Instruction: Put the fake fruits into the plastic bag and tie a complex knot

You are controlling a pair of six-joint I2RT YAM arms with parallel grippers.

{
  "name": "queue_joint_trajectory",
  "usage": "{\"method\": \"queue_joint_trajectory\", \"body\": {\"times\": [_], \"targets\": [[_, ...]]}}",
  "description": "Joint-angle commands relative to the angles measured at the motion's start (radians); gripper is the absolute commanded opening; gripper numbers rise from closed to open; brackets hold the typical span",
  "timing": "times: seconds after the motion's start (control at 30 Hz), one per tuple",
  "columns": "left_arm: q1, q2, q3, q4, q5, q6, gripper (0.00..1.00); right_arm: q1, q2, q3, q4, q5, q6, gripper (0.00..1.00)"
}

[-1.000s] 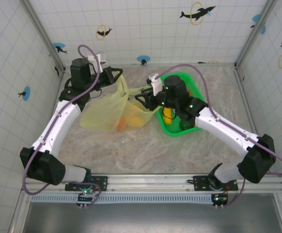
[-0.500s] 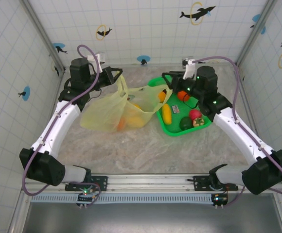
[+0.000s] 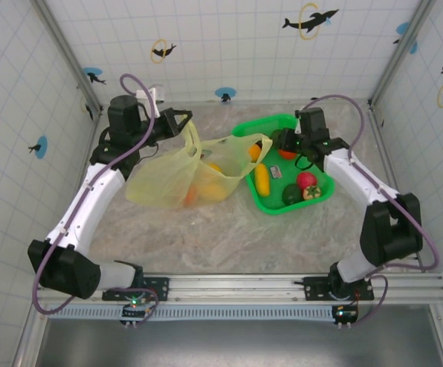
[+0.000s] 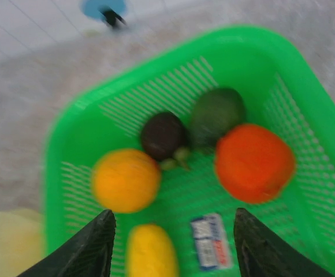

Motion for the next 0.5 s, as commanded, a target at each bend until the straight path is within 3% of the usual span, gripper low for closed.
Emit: {"method": "queue_joint_trajectory", "body": {"times": [0.0,0.13,0.47], "targets": [[-0.006,-0.028,-0.009,0.008,-0.001,0.018,0.00,-0.007,0.057,0.070,-0.092,0.122,-0.002,0.62],[-0.005,-0.039,-0.021,0.012,0.000,0.026,0.00,-0.001,0.147,0.131,-0.133,0.255,0.154,0.69],[-0.006,-0.047,-0.020,0.005,-0.015,0.044,0.00,-0.004,0.337,0.273,-0.188,0.173,0.208,0.75]]}}
